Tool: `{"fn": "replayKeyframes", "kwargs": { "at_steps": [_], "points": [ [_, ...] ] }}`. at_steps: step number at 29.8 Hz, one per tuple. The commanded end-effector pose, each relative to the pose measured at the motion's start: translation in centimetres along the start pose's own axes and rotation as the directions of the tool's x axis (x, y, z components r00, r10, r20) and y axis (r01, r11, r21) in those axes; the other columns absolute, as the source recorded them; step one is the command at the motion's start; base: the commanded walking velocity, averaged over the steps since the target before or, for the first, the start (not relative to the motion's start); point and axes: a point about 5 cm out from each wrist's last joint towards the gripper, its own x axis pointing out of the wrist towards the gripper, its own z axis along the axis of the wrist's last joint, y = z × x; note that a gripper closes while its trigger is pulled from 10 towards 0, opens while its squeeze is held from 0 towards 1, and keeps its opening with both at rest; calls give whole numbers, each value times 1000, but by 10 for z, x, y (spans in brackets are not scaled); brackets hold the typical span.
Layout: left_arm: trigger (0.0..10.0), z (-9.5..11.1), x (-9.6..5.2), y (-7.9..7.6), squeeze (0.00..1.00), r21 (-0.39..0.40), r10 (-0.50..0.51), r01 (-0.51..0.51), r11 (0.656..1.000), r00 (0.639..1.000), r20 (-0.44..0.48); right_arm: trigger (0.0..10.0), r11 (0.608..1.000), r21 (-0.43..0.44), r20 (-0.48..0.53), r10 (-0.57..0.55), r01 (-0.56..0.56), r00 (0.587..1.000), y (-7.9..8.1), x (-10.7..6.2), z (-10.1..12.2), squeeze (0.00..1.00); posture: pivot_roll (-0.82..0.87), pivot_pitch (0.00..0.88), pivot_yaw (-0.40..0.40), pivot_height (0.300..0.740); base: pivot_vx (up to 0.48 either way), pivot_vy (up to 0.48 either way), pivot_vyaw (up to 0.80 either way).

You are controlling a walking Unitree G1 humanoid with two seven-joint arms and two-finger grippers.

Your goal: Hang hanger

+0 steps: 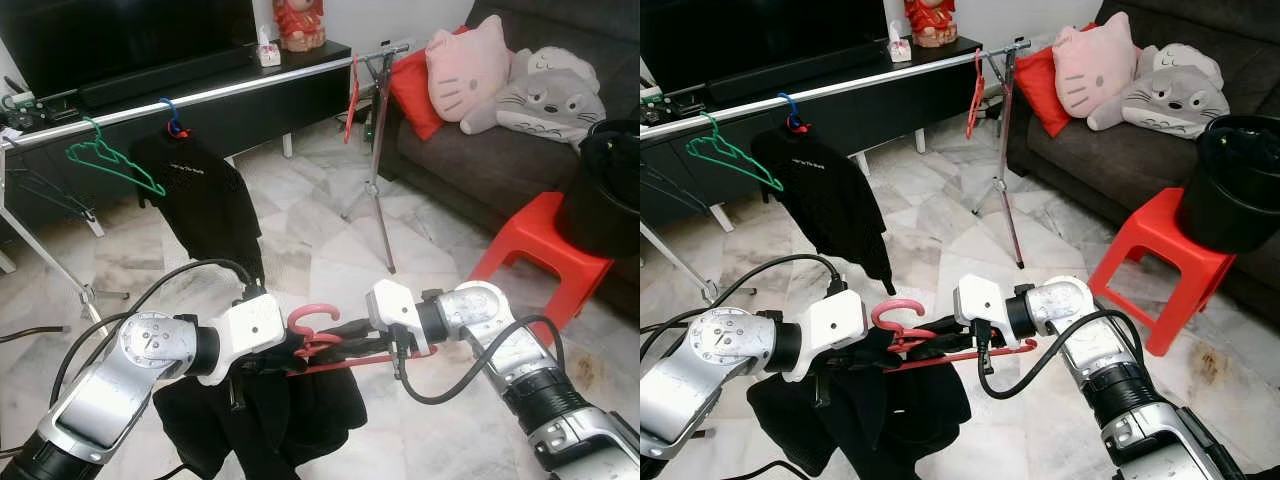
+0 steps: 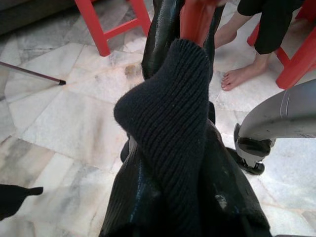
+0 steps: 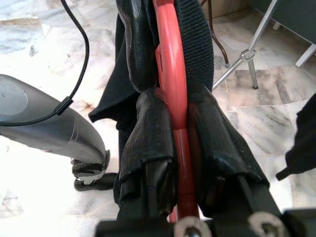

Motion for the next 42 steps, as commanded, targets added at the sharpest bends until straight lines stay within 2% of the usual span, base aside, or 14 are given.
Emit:
{"fn": "replayKeyframes", "kwargs": {
  "at_steps": [1, 3, 4, 5, 6, 7, 17, 22, 26, 35, 40, 41, 42],
  "points": [
    [10000, 23, 1, -4, 0, 58, -54, 48, 997, 994, 99, 0, 997, 6, -6, -75, 75, 997, -7, 2, 1, 0, -75, 0, 33, 740, 0, 0, 0],
    [10000, 23, 1, -4, 0, 56, -56, 50, 997, 993, 100, 0, 997, 7, -6, -74, 74, 997, -6, 3, 1, 0, -73, 0, 34, 740, 0, 0, 0],
    [10000, 23, 0, -5, 635, 50, -66, 61, 997, 992, 105, 0, 997, 8, -3, -72, 72, 997, -6, 4, 1, 0, -74, 0, 35, 740, 0, 0, 0],
    [10000, 23, 0, -5, 635, 50, -66, 61, 997, 992, 105, 0, 997, 8, -3, -72, 72, 997, -6, 4, 1, 0, -74, 0, 35, 740, 0, 0, 0],
    [10000, 24, 0, -5, 996, 48, -69, 64, 997, 992, 106, 0, 997, 8, -2, -72, 72, 997, -6, 4, 1, 0, -74, 0, 35, 740, 0, 0, 0],
    [10000, 23, 0, -5, 1000, 44, -73, 69, 997, 992, 107, 0, 997, 9, 0, -77, 77, 997, -6, 4, 1, 0, -74, 0, 35, 740, 0, 0, 0],
    [10000, 24, -2, -7, 1000, 36, -97, 93, 995, 989, 110, 0, 995, 17, 7, -103, 103, 995, -8, 4, 0, 0, -71, 0, 36, 740, 0, 0, 0],
    [10000, 22, -7, -6, 1000, 34, -99, 96, 995, 991, 95, 0, 988, 31, 3, -153, 153, 988, -10, 3, -4, 0, -70, 0, 36, 740, 0, 0, 0],
    [10000, 19, -13, 0, 1000, 28, -54, 52, 998, 995, 82, 0, 977, 56, 7, -204, 204, 979, -12, 1, -7, 0, -67, 0, 34, 740, 0, 0, 0],
    [10000, 18, -17, 4, 1000, 24, -27, 25, 999, 997, 77, 0, 972, 82, 6, -221, 219, 975, -9, 3, -13, 0, -62, 0, 34, 740, 0, 0, 0],
    [10000, 17, -15, 16, 1000, 76, 86, -89, 993, 995, 44, 0, 967, 108, 24, -236, 233, 971, -7, 7, -14, 0, -64, 0, 36, 740, 0, 0, 0],
    [10000, 17, -15, 19, 208, 84, 118, -121, 989, 992, 48, 0, 966, 110, 26, -238, 234, 971, -7, 8, -14, 0, -64, 0, 36, 740, 0, 0, 0],
    [10000, 17, -14, 21, 0, 91, 136, -140, 986, 989, 49, 0, 965, 111, 28, -242, 237, 970, -7, 8, -14, 0, -64, 0, 36, 740, 0, 0, 0]
  ]
}}
